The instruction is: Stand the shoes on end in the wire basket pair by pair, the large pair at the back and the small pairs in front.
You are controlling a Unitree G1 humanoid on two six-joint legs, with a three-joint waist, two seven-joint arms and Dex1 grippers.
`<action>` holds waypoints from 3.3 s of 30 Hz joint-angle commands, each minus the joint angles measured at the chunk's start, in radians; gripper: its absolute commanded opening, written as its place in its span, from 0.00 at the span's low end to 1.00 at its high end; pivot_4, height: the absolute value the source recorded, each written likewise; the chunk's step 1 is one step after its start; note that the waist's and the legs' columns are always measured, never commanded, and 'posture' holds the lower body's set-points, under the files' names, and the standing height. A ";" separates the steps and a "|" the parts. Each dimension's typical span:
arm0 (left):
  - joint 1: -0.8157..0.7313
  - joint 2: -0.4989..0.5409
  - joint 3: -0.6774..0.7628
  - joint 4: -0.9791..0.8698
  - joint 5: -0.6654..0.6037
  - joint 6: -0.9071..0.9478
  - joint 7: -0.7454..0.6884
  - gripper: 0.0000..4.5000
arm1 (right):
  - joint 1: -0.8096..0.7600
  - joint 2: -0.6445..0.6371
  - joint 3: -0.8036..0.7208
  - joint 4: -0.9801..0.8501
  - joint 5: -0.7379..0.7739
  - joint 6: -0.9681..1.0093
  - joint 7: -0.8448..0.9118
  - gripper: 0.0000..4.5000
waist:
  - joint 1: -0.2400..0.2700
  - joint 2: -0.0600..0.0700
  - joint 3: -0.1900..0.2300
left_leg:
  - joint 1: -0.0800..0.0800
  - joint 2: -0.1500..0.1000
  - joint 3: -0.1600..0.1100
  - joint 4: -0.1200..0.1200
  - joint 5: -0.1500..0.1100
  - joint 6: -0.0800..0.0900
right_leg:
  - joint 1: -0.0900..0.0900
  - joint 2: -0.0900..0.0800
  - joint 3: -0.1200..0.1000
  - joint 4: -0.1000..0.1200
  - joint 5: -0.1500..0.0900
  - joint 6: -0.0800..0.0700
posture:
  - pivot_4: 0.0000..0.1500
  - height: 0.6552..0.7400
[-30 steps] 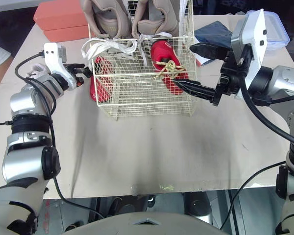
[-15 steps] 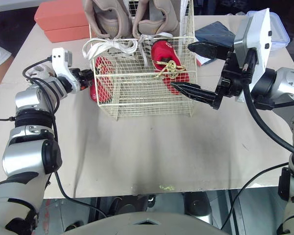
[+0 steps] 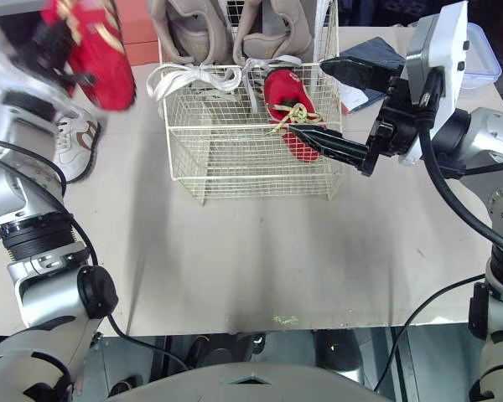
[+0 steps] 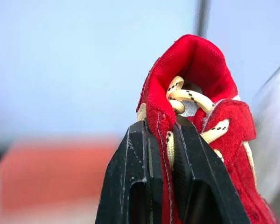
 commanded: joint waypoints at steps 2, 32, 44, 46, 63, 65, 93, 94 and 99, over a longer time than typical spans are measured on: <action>-0.098 -0.037 -0.019 -0.198 -0.184 0.016 -0.009 0.02 | -0.070 0.052 0.005 0.023 0.017 -0.021 -0.031 1.00 | -0.002 0.000 0.000 | 0.000 0.000 0.000 0.000 0.000 0.000 | 0.000 0.000 0.000 0.000 0.000 0.000 | 1.00 1.00; -0.015 -0.183 -0.347 -0.252 -0.181 0.048 -0.189 0.02 | -0.242 0.333 -0.013 0.160 0.342 0.110 -0.547 0.11 | -0.015 0.001 0.000 | 0.002 0.000 0.001 0.000 0.000 0.000 | 0.001 0.002 0.000 0.001 0.000 0.000 | 1.00 1.00; 0.018 0.060 -0.211 -0.216 -0.533 0.385 -0.375 0.99 | -0.138 0.177 -0.016 0.152 0.286 0.058 -0.193 0.03 | -0.016 0.001 0.000 | 0.002 0.000 0.001 -0.001 0.000 0.000 | 0.001 0.006 0.000 0.000 0.000 0.000 | 1.00 1.00; 0.027 0.095 -0.224 -0.211 -0.542 0.423 -0.422 0.99 | -0.138 0.177 -0.003 0.168 0.269 0.046 -0.139 0.03 | -0.016 0.001 0.000 | 0.002 0.000 0.001 -0.001 0.000 0.000 | 0.001 0.006 0.000 0.000 0.000 0.000 | 1.00 1.00; -0.004 0.142 -0.275 -0.153 -0.576 0.525 -0.608 0.99 | -0.123 0.169 0.025 0.139 0.315 0.096 0.062 0.03 | -0.015 0.002 0.001 | 0.002 0.001 0.000 -0.001 0.000 0.000 | 0.002 0.002 0.000 0.000 0.000 0.000 | 1.00 1.00; -0.016 0.136 -0.260 -0.146 -0.613 0.546 -0.618 0.99 | -0.125 0.171 0.029 0.142 0.314 0.098 0.069 0.03 | -0.015 0.002 0.001 | 0.002 0.001 0.000 -0.001 0.000 0.000 | 0.002 0.002 0.000 0.000 0.000 0.000 | 1.00 1.00; -0.023 0.124 -0.272 -0.149 -0.625 0.604 -0.635 0.07 | -0.102 0.165 0.052 0.165 0.203 0.056 0.101 0.31 | -0.015 0.002 0.001 | 0.002 0.001 0.000 -0.001 0.000 0.000 | 0.002 0.002 0.000 0.000 0.000 0.000 | 1.00 1.00; -0.022 0.122 -0.271 -0.144 -0.609 0.592 -0.634 0.07 | -0.100 0.160 0.045 0.168 0.204 0.057 0.103 0.41 | -0.015 0.002 0.001 | 0.002 0.001 0.000 -0.001 0.000 0.000 | 0.002 0.002 0.000 0.000 0.000 0.000 | 1.00 1.00; -0.010 0.108 -0.239 -0.138 -0.574 0.545 -0.596 0.04 | -0.054 0.113 0.001 0.169 0.198 0.054 0.118 0.93 | -0.013 0.002 0.001 | 0.002 0.001 0.000 -0.001 0.000 0.000 | 0.002 0.002 0.000 0.000 0.000 0.000 | 1.00 1.00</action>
